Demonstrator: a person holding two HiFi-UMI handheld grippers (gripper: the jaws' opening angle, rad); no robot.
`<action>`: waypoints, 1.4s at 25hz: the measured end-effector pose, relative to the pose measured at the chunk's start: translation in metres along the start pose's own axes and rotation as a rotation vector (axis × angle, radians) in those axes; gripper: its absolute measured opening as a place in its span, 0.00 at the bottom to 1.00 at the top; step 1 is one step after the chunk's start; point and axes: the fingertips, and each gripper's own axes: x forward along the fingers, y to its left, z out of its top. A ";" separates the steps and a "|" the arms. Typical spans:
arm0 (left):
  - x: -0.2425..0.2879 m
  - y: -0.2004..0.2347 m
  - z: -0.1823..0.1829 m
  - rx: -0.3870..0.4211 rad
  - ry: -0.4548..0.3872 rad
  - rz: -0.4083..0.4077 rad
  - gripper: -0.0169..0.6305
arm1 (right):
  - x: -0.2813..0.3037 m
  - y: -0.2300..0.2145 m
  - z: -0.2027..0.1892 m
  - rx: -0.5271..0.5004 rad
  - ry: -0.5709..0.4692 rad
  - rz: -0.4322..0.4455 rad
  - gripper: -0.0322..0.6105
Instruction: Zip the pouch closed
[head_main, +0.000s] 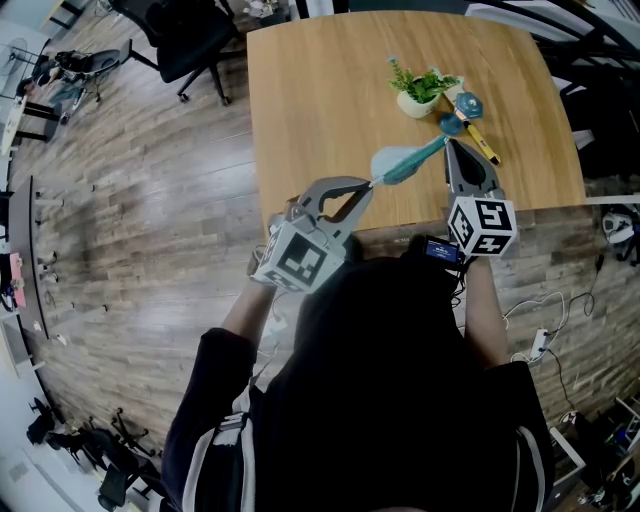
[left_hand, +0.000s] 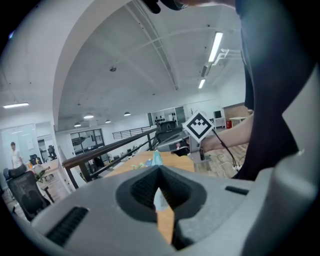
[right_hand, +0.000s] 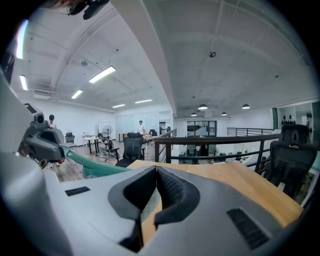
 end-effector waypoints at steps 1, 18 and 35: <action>0.000 0.001 0.002 -0.006 -0.010 -0.001 0.03 | 0.001 0.000 -0.001 0.001 0.004 0.002 0.08; -0.039 0.089 -0.002 -0.175 -0.129 0.324 0.03 | -0.023 0.000 0.041 -0.104 -0.133 -0.036 0.19; -0.077 0.153 -0.029 -0.272 -0.118 0.644 0.03 | -0.092 -0.024 0.060 -0.025 -0.209 -0.174 0.07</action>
